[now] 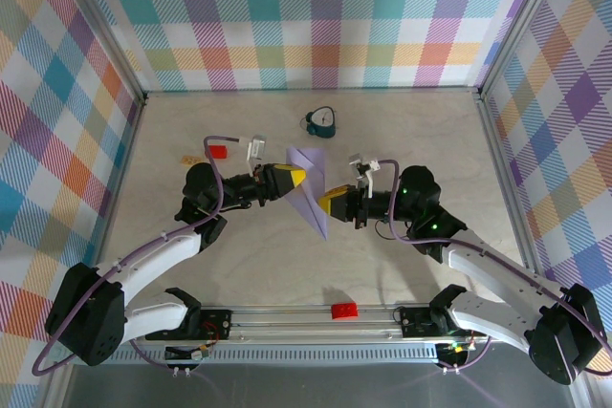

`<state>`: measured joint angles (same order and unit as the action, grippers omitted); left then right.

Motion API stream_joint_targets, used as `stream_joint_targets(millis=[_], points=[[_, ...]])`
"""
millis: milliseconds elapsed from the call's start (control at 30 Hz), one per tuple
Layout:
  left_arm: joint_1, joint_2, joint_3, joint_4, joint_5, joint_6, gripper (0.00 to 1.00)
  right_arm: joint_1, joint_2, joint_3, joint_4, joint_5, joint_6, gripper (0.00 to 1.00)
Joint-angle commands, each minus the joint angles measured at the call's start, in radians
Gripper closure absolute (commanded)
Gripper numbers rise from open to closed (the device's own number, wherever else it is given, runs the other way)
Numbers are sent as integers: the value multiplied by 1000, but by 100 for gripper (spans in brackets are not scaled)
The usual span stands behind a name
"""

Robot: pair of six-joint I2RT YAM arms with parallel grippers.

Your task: Fold a paper plane with a square sheet of paper (fold left side to right side)

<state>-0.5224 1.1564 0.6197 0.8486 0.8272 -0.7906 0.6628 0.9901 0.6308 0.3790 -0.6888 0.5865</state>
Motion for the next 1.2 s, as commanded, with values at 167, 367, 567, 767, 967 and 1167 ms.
stream_joint_targets(millis=[167, 367, 567, 767, 967, 1167], points=[[-4, -114, 16, -223, -86, 193, 68, 6, -43, 33, -92, 34, -56, 98], [7, -309, 5, -530, -323, 413, 42, 6, -56, 79, -363, 163, -156, 100], [16, -457, -5, -705, -561, 537, 14, 11, -35, 175, -632, 356, -241, 100], [18, -521, 0, -793, -697, 586, 0, 21, 35, 333, -936, 665, -258, 100], [18, -577, -18, -803, -765, 587, 0, 125, 206, 530, -1269, 1078, -216, 100], [19, -617, -13, -853, -840, 593, 0, 232, 425, 694, -1529, 1352, -135, 100]])
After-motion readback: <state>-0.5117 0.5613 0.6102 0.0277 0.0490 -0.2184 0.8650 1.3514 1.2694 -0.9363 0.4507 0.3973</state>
